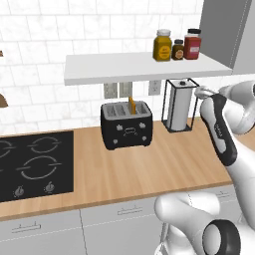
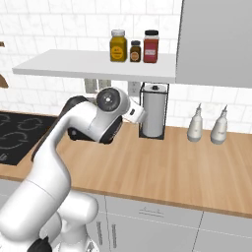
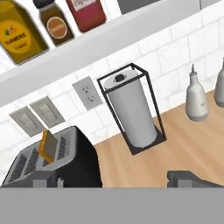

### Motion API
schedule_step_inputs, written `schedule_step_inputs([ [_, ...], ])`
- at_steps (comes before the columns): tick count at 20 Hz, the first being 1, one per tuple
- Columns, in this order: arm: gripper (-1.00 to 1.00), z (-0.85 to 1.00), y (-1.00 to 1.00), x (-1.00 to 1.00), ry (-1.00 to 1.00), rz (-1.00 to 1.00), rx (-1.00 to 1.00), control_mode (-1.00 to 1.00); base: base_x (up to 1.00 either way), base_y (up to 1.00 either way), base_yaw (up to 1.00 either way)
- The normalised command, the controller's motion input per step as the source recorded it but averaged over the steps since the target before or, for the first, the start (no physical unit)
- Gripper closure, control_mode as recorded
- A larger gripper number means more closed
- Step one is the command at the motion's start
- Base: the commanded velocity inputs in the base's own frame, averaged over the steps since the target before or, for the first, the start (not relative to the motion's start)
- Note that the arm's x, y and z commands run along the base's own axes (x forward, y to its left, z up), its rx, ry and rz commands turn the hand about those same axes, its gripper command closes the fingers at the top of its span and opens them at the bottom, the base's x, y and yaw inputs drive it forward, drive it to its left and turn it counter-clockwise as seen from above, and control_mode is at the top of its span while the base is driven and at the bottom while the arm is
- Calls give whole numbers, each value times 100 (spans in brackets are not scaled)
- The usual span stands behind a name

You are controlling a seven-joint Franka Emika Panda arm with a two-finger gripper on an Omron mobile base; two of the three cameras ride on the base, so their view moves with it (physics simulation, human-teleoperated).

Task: Start the toaster. Once the lever pops up, take the bread to the plate on the dining counter.

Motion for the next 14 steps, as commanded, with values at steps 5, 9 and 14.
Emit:
schedule_step_inputs([
  [5, -100, -10, 52, 0, 7, 13, -6, -100, 0, 0, 0],
  [9, -100, -41, 67, 0, 0, 12, -8, -100, 0, 0, 0],
  [14, -100, -26, 78, 22, 7, 2, -9, -100, 0, 0, 0],
])
